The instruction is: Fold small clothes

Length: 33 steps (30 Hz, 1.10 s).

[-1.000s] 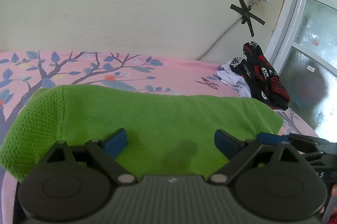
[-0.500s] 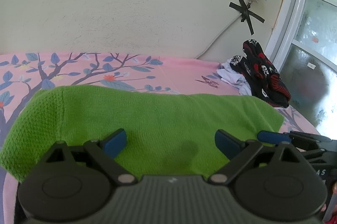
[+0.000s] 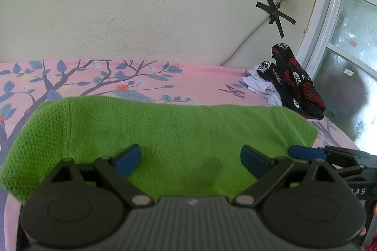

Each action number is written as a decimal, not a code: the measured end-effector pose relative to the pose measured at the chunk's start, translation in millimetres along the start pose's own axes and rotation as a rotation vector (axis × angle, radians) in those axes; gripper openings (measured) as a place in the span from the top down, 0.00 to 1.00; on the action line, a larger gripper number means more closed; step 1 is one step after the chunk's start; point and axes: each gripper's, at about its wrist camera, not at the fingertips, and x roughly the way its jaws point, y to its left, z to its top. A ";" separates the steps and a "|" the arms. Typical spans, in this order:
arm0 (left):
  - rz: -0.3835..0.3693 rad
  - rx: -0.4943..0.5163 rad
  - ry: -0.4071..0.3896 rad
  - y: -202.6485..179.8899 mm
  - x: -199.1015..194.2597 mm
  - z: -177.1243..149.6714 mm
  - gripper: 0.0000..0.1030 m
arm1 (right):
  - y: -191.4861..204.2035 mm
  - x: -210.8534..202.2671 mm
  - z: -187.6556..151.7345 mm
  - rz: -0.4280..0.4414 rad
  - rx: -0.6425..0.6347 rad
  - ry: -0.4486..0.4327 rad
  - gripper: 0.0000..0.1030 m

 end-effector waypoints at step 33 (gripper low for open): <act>0.016 0.013 0.003 -3.1 0.4 -0.1 0.08 | 2.5 0.9 0.0 0.000 0.003 -0.001 0.45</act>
